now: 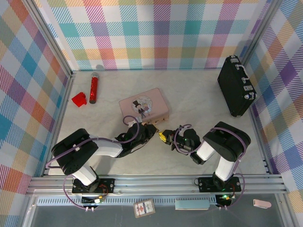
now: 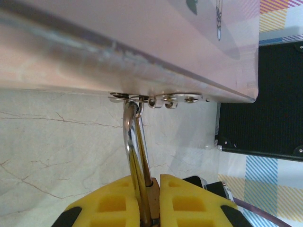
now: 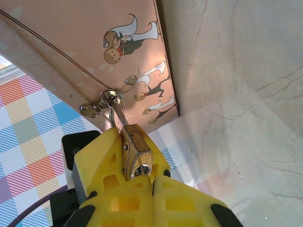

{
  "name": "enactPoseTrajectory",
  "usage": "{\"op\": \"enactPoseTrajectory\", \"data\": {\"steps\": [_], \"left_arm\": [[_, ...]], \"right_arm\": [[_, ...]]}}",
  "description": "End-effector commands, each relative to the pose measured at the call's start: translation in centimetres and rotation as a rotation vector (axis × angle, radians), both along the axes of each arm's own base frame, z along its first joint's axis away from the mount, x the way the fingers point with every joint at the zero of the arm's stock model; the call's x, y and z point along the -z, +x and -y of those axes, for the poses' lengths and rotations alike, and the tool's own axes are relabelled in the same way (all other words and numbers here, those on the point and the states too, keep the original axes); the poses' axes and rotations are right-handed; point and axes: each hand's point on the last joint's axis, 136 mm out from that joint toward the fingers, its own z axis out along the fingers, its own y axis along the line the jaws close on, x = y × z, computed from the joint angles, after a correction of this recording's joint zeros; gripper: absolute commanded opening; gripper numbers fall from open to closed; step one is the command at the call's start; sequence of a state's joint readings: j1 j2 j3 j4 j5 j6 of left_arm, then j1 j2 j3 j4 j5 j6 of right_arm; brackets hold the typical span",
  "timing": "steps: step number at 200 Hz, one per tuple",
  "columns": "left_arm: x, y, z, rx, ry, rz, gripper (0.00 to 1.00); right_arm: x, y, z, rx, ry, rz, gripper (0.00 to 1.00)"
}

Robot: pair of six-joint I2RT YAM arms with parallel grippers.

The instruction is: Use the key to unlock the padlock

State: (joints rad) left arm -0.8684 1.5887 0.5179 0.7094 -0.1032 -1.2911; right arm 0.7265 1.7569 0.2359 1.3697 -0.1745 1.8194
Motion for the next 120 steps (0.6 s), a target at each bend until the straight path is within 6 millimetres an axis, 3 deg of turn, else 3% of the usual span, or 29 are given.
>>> {"op": "enactPoseTrajectory", "data": {"steps": [1,55,120], "left_arm": [[-9.7,-4.5,7.1,0.291,-0.348,0.121,0.00],[-10.6,-5.4,8.2,0.324,-0.366,0.129,0.00],[-11.0,-6.0,9.4,0.348,-0.375,0.129,0.00]], "right_arm": [[-2.7,1.9,-0.3,0.035,0.062,0.069,0.00],[-4.6,2.9,-1.2,-0.028,0.109,0.102,0.00],[-4.7,2.7,-1.1,-0.033,0.098,0.126,0.00]]}}
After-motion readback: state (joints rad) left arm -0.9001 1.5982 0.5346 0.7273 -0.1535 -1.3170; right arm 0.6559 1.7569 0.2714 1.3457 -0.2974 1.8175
